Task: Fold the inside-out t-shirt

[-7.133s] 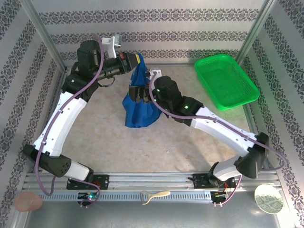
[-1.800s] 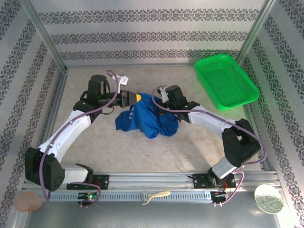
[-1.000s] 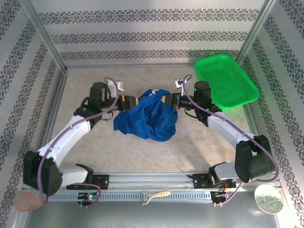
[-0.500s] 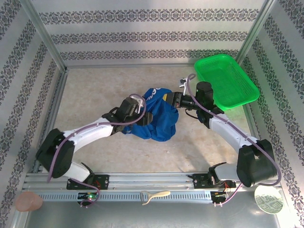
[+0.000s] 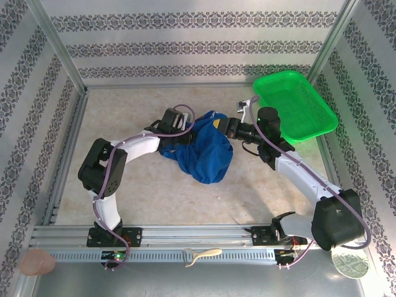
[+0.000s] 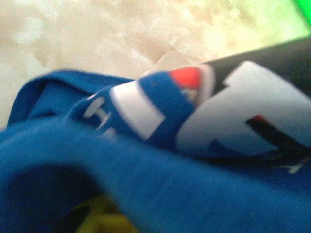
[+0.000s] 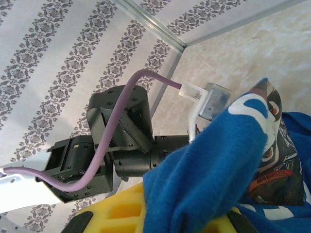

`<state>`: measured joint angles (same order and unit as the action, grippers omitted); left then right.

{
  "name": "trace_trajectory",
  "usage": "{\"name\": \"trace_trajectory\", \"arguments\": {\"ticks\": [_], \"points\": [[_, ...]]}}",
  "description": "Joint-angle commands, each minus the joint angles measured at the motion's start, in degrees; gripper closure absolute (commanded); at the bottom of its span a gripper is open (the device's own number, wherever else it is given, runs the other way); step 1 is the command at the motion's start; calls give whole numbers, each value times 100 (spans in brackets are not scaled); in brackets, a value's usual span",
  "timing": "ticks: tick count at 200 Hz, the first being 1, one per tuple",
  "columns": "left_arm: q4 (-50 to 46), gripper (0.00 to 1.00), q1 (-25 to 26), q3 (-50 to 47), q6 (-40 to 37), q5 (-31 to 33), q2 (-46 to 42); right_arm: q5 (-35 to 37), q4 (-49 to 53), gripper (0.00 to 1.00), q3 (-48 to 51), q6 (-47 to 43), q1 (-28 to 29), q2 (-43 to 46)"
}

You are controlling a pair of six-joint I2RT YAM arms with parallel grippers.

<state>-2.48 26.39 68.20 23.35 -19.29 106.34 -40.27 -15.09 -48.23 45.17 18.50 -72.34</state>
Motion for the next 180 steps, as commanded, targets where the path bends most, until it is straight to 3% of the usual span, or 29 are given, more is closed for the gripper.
{"name": "trace_trajectory", "arguments": {"ticks": [1,17,42,61,80,94,99,144,180], "points": [[349,100,-370,81,179,-1604,-377,598,237,100,15,-2,-43,64],[580,100,-661,-77,537,-2404,-825,982,403,100,41,-43,-98,-52],[1794,100,-1075,-468,1783,-3560,-1371,1532,554,100,65,-44,-198,-363],[3877,100,-1287,-871,3348,-4363,-1477,1986,804,100,-31,-68,-264,-608],[6315,100,-1337,-1030,5265,-4788,-1179,2356,1344,53,-245,-254,-251,-689],[8343,100,-1330,-1009,6856,-4782,-797,2660,1758,42,-324,-411,-125,-386],[8446,100,-1336,-963,7123,-4817,-720,2822,1905,40,-332,-473,-34,-189],[8002,100,-1312,-1183,6788,-4872,-1054,4343,2923,37,-206,-684,1374,1655],[6697,100,-1178,-1340,5856,-4833,-1517,5225,2911,21,-549,-1078,2394,1333]]}}
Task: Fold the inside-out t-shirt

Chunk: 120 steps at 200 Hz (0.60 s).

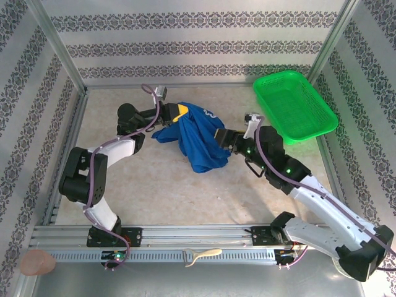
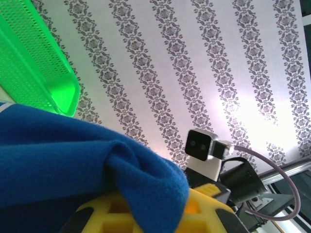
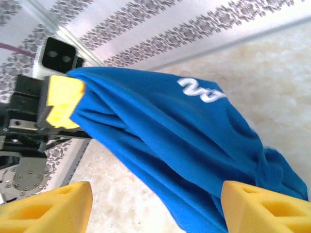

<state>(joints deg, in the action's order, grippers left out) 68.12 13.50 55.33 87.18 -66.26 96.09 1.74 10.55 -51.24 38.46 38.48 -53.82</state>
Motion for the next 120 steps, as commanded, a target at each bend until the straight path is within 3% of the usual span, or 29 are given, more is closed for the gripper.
{"name": "trace_trajectory", "arguments": {"ticks": [1,48,71,96,120], "points": [[-410,100,119,-59,-557,-135,-507,1049,349,21,-273,-434,414,-552],[-2452,100,434,-120,-2024,116,-1051,1017,328,12,-1332,-1403,427,-2070],[-3104,100,565,-27,-2444,130,-1183,1000,70,15,-1359,-1388,153,-2413],[-3471,100,595,-4,-2664,134,-1259,641,-195,26,-1169,-1083,-318,-2699],[-3715,100,601,169,-2803,139,-1260,276,-236,24,-1167,-1137,-364,-3178]]}}
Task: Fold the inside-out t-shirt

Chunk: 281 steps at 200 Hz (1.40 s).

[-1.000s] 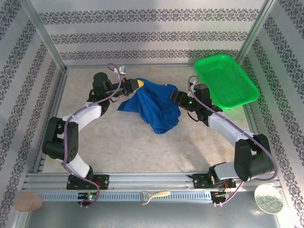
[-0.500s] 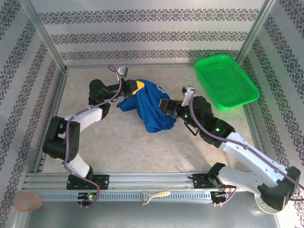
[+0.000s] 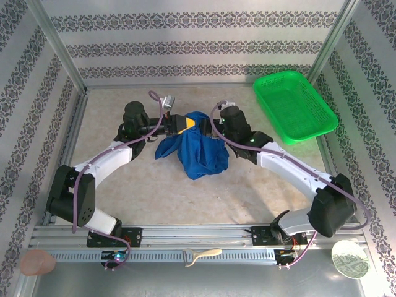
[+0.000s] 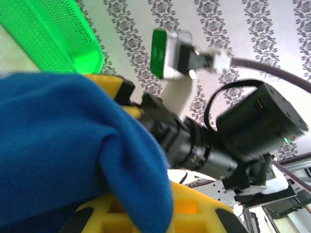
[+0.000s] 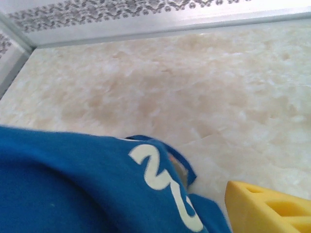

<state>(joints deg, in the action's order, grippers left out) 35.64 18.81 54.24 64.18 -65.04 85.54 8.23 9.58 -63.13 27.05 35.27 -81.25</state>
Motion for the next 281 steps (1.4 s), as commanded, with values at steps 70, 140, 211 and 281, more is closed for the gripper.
{"name": "trace_trajectory", "arguments": {"ticks": [70,140,211,281], "points": [[-612,100,71,578,-581,-31,-29,-900,-669,17,290,-70,320,-930],[-1536,100,-668,522,-979,930,1,-4466,-1584,100,-63,-175,-913,-1219],[-3972,95,-1083,1065,-3176,2588,816,-7711,-2983,100,1,809,-1577,-425],[-3761,44,-1089,804,-3387,1906,413,-7613,-5462,100,503,2498,-1699,-748]]}}
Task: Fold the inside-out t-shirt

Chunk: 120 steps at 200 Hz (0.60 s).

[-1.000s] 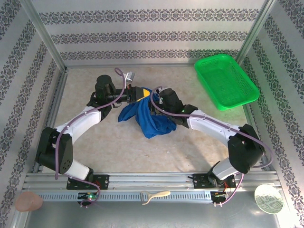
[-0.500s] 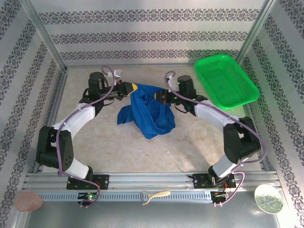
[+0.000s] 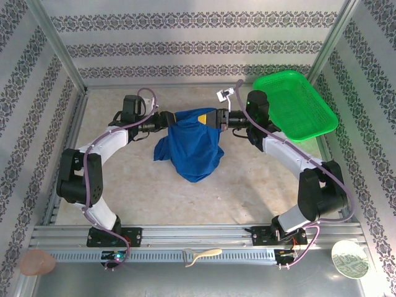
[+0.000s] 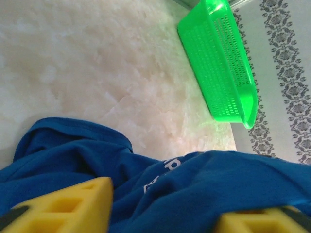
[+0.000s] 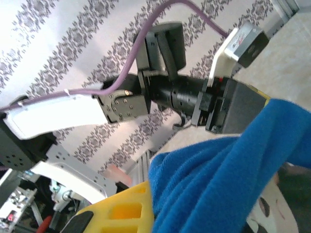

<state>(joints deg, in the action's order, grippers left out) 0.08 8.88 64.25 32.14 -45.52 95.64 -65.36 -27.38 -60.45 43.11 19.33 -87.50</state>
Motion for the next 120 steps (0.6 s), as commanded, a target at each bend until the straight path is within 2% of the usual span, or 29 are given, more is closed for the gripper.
{"name": "trace_trajectory", "arguments": {"ticks": [1,25,40,67,102,120], "points": [[-212,43,-93,-204,-178,-45,-633,-251,-1808,100,243,927,-106,-125],[-231,37,-90,-446,73,-152,-1412,-98,-2247,100,424,1216,-113,-216],[163,33,-90,-666,487,-286,-1801,-17,-2316,100,493,1262,-116,-208],[777,32,-25,-707,976,-609,-1864,50,-2309,100,565,1295,-120,-162],[285,34,112,-389,467,-428,-1435,57,-2300,100,577,1314,-113,-153],[-124,34,142,-261,-31,-80,-1224,68,-2310,100,566,1330,-104,-153]]}}
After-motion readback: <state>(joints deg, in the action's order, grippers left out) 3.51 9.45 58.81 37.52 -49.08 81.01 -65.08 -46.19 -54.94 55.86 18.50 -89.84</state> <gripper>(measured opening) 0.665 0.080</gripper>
